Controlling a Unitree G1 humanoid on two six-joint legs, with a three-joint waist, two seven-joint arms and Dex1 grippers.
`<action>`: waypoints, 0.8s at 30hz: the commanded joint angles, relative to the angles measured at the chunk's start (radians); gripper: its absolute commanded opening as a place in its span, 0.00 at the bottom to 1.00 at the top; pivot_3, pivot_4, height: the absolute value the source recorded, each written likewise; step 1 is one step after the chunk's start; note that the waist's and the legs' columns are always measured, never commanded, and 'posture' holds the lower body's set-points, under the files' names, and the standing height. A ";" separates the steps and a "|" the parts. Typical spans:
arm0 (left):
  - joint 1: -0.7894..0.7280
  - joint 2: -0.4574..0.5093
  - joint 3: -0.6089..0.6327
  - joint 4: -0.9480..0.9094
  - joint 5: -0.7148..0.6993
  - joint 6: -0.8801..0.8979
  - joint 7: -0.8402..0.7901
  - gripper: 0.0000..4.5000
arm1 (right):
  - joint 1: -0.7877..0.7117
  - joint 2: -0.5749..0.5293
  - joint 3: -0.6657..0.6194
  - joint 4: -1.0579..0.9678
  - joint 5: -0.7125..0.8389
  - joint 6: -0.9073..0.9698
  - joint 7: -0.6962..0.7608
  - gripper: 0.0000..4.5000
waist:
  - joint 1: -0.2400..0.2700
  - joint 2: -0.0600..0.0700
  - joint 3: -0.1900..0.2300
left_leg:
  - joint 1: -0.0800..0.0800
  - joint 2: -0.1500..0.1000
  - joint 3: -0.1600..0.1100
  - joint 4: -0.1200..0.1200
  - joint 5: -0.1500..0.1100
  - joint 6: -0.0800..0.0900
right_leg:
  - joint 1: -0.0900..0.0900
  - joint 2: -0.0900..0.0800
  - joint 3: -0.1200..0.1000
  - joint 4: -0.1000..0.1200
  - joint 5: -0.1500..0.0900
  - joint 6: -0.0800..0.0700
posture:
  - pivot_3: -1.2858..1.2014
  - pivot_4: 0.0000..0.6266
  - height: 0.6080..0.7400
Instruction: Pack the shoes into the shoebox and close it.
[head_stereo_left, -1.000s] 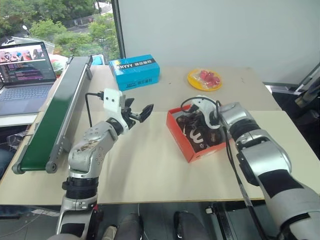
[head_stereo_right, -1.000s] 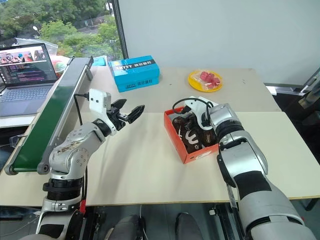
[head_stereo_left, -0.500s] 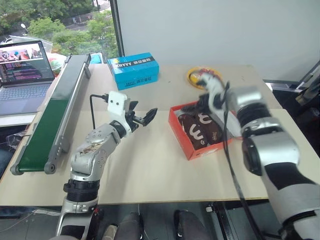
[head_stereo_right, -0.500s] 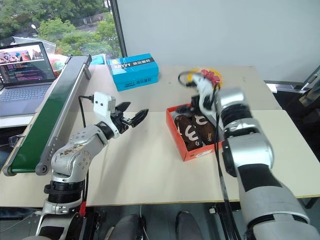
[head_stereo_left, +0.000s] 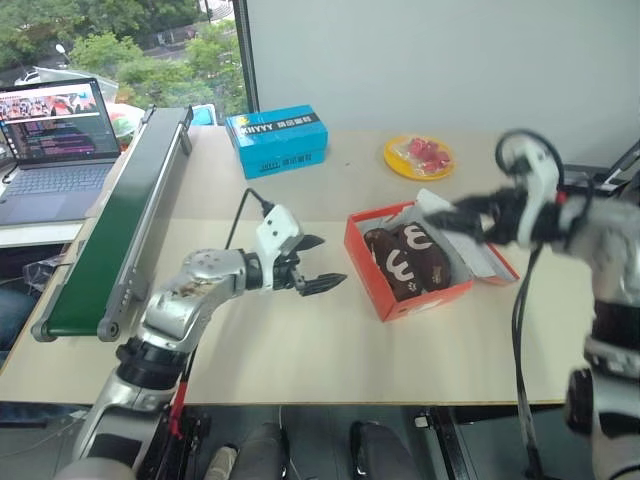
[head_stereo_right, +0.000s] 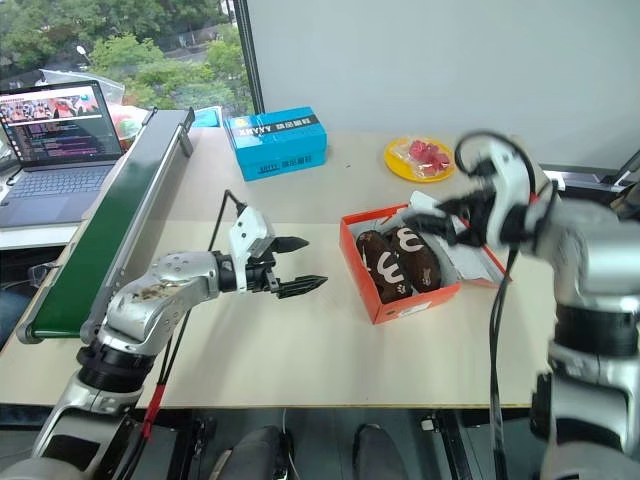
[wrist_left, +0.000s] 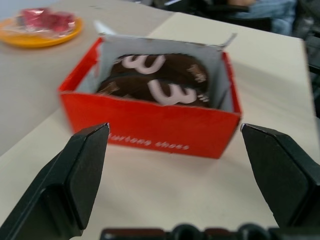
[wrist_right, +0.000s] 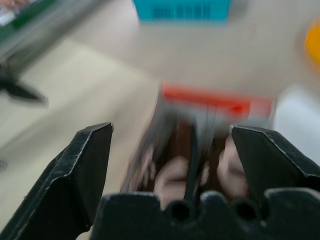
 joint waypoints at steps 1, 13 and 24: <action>-0.033 -0.003 0.014 0.010 0.009 -0.034 -0.029 1.00 | 0.101 -0.019 -0.083 -0.118 0.042 0.012 -0.034 0.60 | -0.009 0.000 0.000 | 0.000 0.000 0.000 0.000 0.000 0.000 | 0.000 0.000 0.001 0.000 0.000 0.000 | 0.52 0.24 1.00; -0.068 0.005 0.042 0.035 0.011 -0.037 -0.099 1.00 | 0.409 -0.147 0.040 0.025 -0.120 -0.275 -0.116 0.01 | -0.019 0.001 0.000 | 0.003 -0.003 -0.002 0.001 -0.001 0.001 | 0.002 -0.001 0.003 0.001 -0.002 0.002 | 0.52 0.24 1.00; -0.068 0.010 0.101 -0.011 -0.009 -0.009 -0.076 1.00 | 0.263 0.048 0.122 0.442 -0.238 -0.570 -0.313 0.01 | -0.024 0.001 0.000 | 0.003 -0.003 -0.001 0.001 -0.001 0.001 | 0.002 -0.001 0.004 0.001 -0.002 0.003 | 0.52 0.24 1.00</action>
